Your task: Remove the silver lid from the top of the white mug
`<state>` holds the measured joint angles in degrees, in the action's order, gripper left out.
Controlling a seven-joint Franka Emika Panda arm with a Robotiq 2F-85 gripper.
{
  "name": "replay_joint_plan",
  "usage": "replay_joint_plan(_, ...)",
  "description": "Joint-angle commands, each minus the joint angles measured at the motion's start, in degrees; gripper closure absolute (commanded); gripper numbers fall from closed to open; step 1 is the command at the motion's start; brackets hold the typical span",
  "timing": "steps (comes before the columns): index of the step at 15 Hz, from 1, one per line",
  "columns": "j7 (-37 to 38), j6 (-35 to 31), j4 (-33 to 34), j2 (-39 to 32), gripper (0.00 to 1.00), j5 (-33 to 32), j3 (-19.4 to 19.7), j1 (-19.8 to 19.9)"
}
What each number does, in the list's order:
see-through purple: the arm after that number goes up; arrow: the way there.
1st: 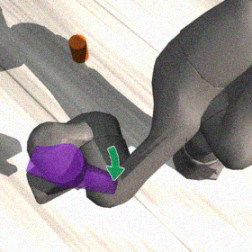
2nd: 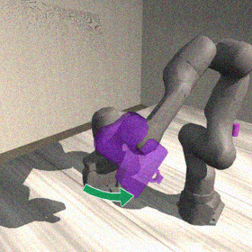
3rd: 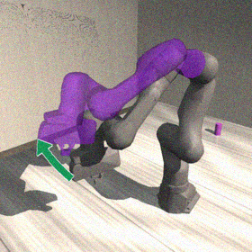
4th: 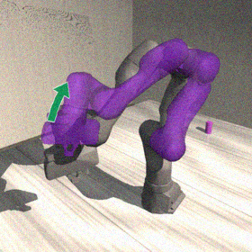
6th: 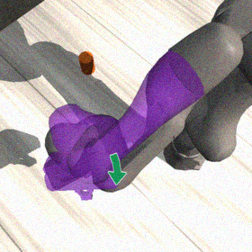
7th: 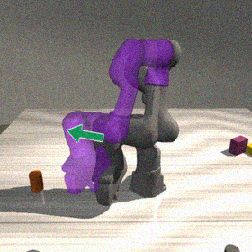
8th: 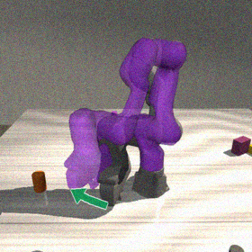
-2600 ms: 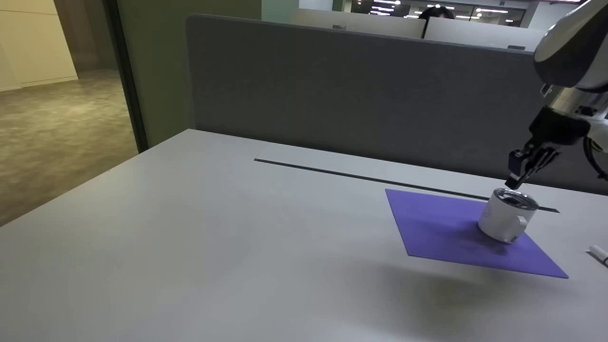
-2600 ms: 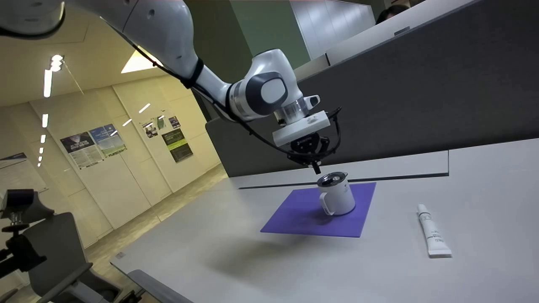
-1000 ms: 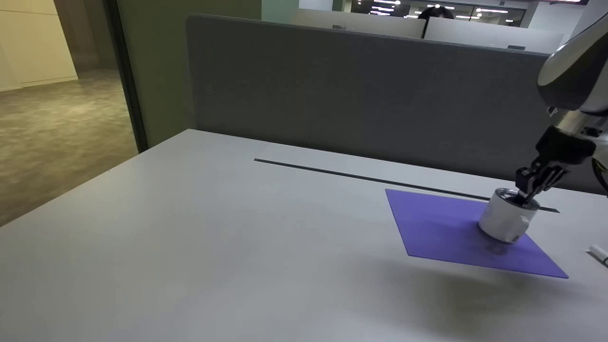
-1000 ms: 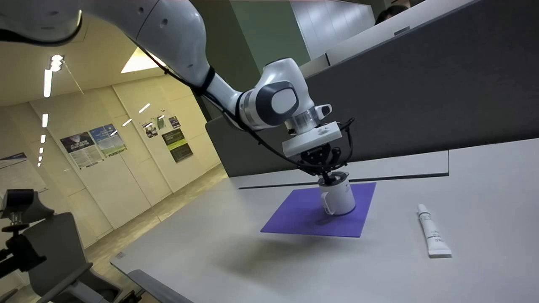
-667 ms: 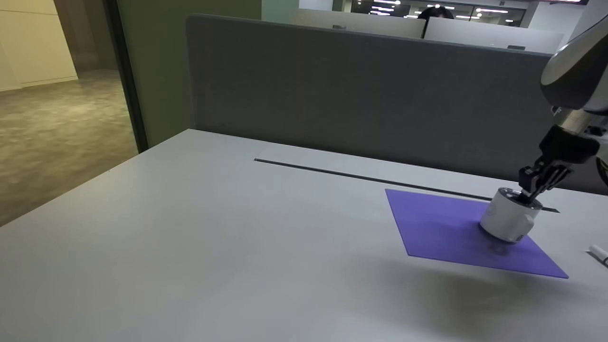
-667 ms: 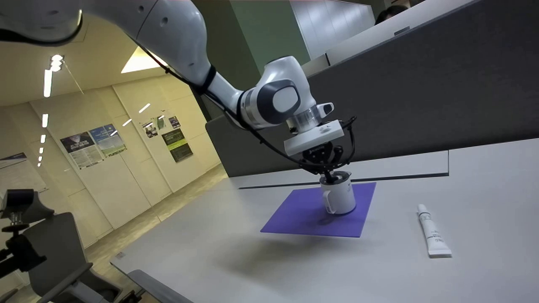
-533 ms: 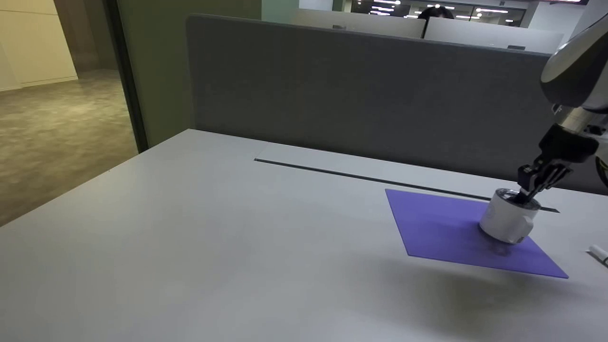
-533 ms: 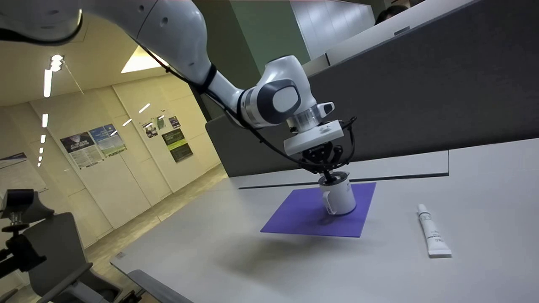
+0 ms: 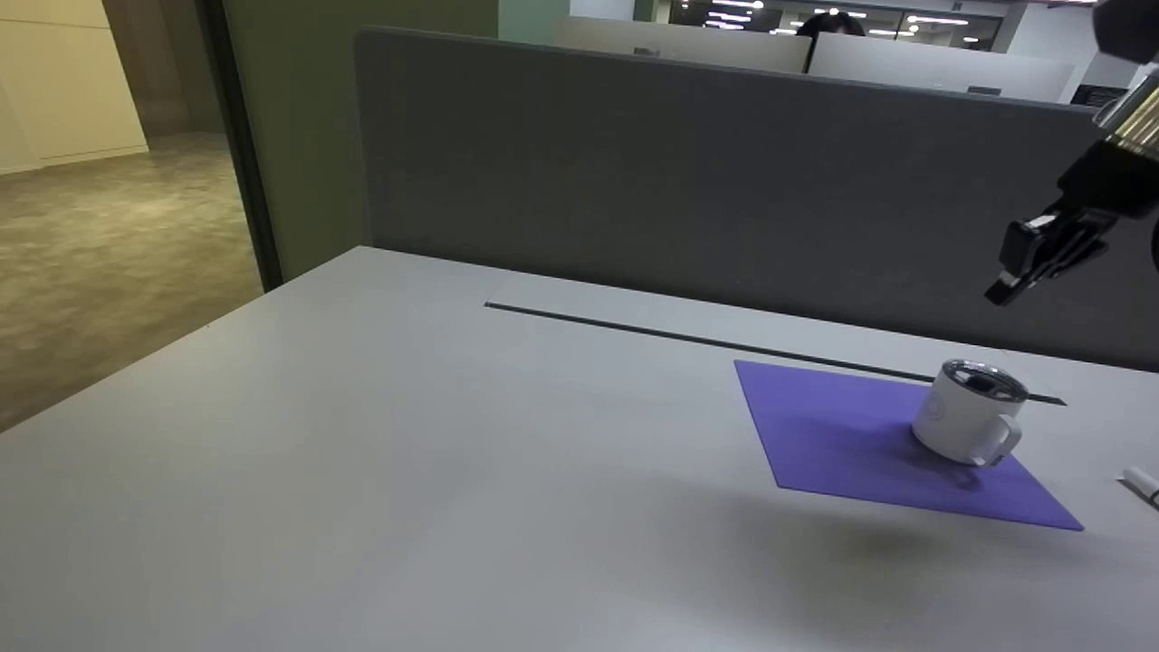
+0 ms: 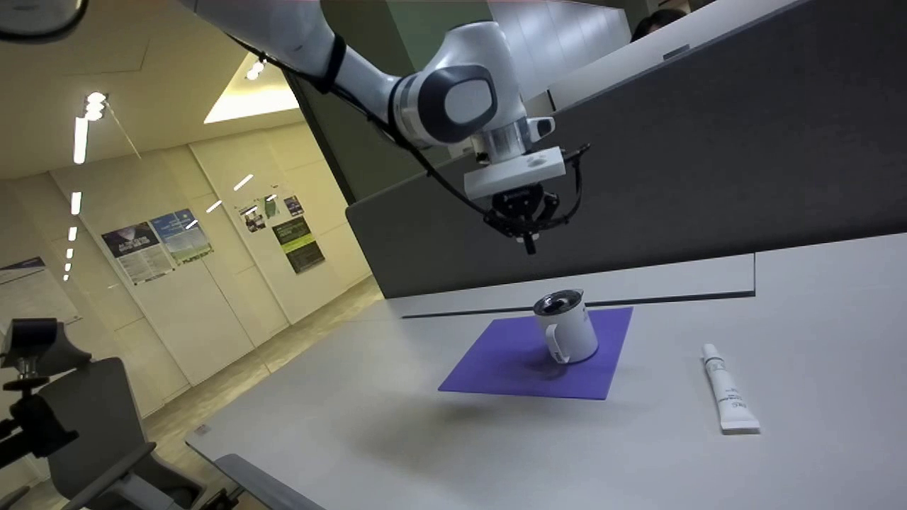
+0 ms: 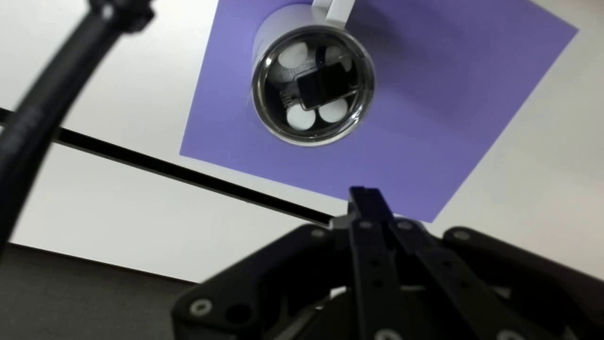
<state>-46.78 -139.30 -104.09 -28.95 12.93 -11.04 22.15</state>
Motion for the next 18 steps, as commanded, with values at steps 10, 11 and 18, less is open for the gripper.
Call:
replay_joint_plan(10,9.75,20.84,3.35,11.02,0.2,-18.65,14.81,-9.92)
replay_joint_plan(11,10.04,20.81,3.38,10.81,0.14,-19.27,15.01,-10.08)
replay_joint_plan(18,8.56,19.39,2.67,10.06,0.0,-18.84,14.82,-9.76)
